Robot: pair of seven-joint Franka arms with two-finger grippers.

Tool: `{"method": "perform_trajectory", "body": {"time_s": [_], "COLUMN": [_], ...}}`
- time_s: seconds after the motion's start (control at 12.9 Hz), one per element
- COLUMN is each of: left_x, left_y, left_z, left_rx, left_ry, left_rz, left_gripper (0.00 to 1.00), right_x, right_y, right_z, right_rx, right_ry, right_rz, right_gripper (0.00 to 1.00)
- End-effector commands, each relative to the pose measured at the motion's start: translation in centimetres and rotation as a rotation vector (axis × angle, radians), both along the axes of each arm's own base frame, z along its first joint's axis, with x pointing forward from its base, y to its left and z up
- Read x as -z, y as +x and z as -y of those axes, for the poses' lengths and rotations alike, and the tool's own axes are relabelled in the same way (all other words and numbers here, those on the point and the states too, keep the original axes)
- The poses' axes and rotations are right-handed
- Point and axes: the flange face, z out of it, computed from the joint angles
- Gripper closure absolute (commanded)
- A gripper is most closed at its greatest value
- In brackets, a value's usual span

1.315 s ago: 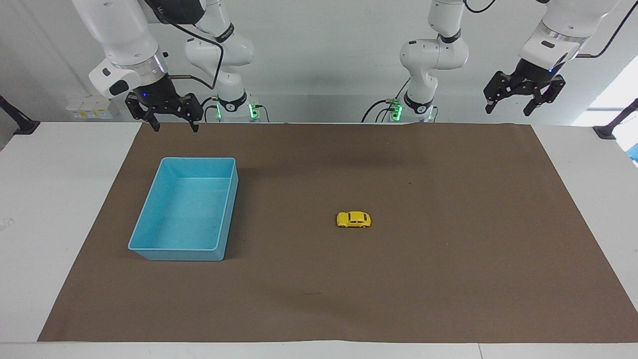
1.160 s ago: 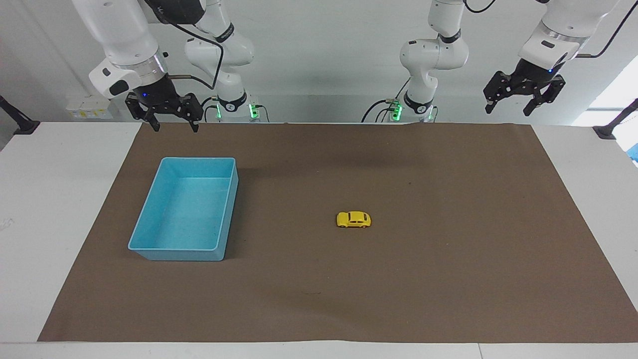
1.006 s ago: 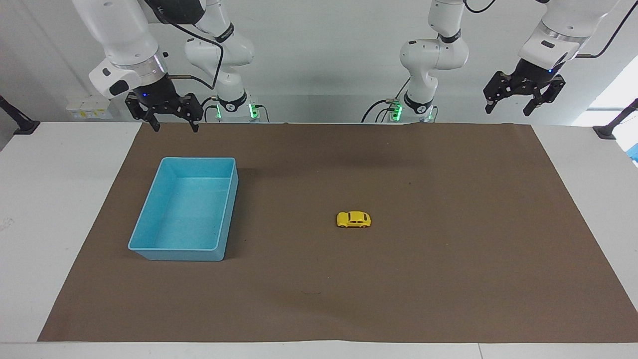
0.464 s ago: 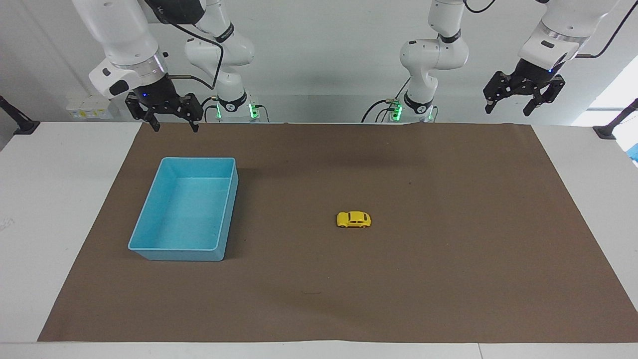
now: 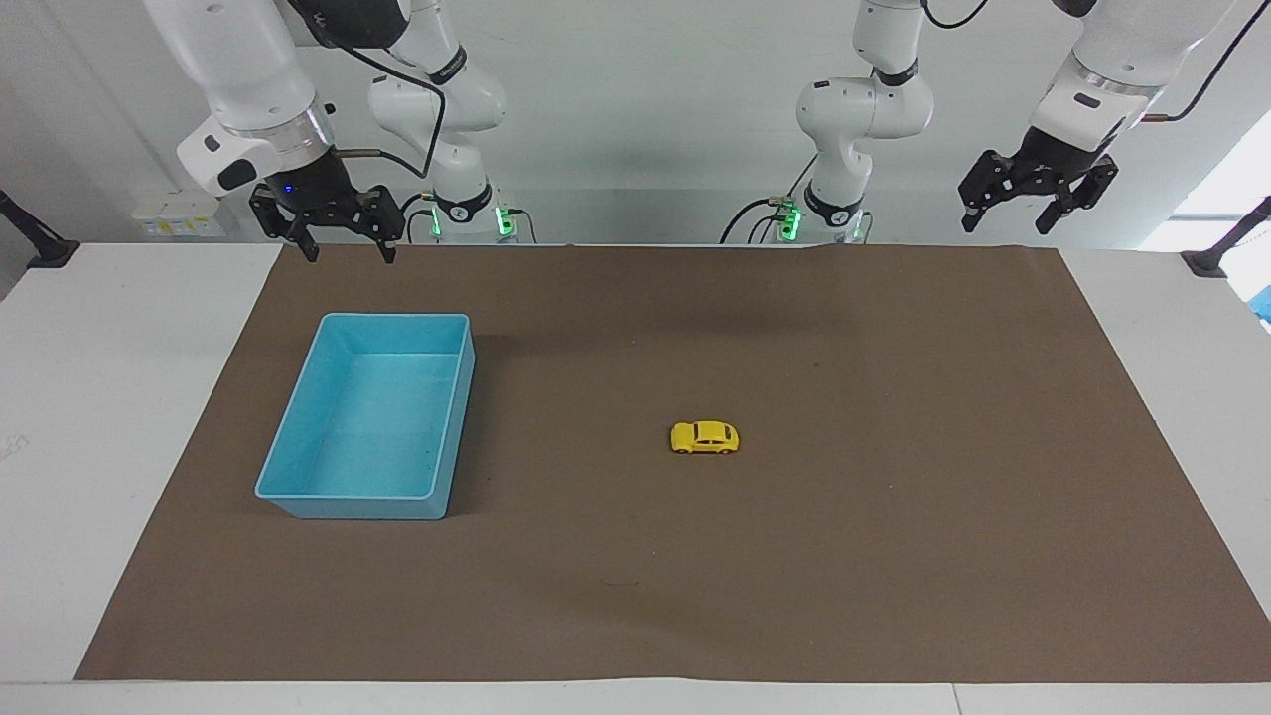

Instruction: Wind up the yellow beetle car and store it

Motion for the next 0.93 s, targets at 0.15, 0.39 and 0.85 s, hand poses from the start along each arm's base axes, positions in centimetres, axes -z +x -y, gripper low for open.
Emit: {"method": "perform_trajectory", "body": {"time_s": [0.15,0.39,0.85], "left_x": [0.7,0.7,1.8], "left_y": [-0.3,-0.3,-0.3], "left_z": [0.0,0.1,0.7], "left_rx": [-0.022,-0.053,-0.318], "left_ry": [0.001,0.001,0.015], "left_rz": [-0.008,-0.007,-0.037], "left_gripper": [0.00,0.00,0.00], "right_x": [0.0,0.0,0.0], "right_y": [0.1,0.1,0.1], "right_z": [0.3,0.3,0.3], "right_rx": [-0.008,-0.008,-0.008], "right_ry": [0.025,0.025,0.026], "right_rz": [0.001,0.001,0.001], "right_gripper": [0.00,0.00,0.00]}}
